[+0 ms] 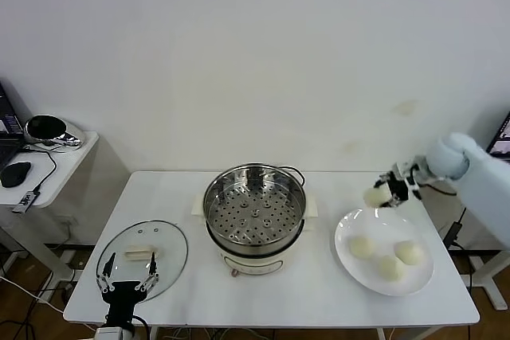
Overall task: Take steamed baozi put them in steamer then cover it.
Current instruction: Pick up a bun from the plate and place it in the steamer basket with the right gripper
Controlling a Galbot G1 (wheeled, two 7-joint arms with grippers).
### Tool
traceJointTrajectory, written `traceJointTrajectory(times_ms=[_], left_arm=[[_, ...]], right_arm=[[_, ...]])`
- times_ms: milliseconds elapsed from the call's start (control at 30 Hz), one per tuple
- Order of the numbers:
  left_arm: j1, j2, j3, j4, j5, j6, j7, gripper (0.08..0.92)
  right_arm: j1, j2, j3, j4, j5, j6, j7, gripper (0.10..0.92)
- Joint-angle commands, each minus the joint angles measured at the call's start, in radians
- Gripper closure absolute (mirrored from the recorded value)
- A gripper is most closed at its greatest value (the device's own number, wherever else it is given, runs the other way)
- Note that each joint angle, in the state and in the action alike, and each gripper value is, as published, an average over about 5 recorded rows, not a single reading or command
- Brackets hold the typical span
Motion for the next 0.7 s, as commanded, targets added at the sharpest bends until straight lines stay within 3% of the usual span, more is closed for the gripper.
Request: traceJointTrajectory(times_ms=[33, 267, 700], left_arm=[[0.0, 0.002, -0.002, -0.001, -0.003, 0.0, 0.0, 0.177], [-0.001, 0.014, -0.025, -0.01, -0.022, 0.001, 0.001, 0.177], [0.006, 0.012, -0.076, -0.034, -0.036, 0.007, 0.005, 0.177]], right_arm=[[0.366, 0.157, -0.294, 0.004, 0.21, 0.053, 0.022, 0.457], [0.402, 0.389, -0.383, -0.074, 0.216, 0.141, 0.058, 0.452], [0.3, 0.684, -0.468, -0.262, -0.027, 0.468, 0.086, 0.44]])
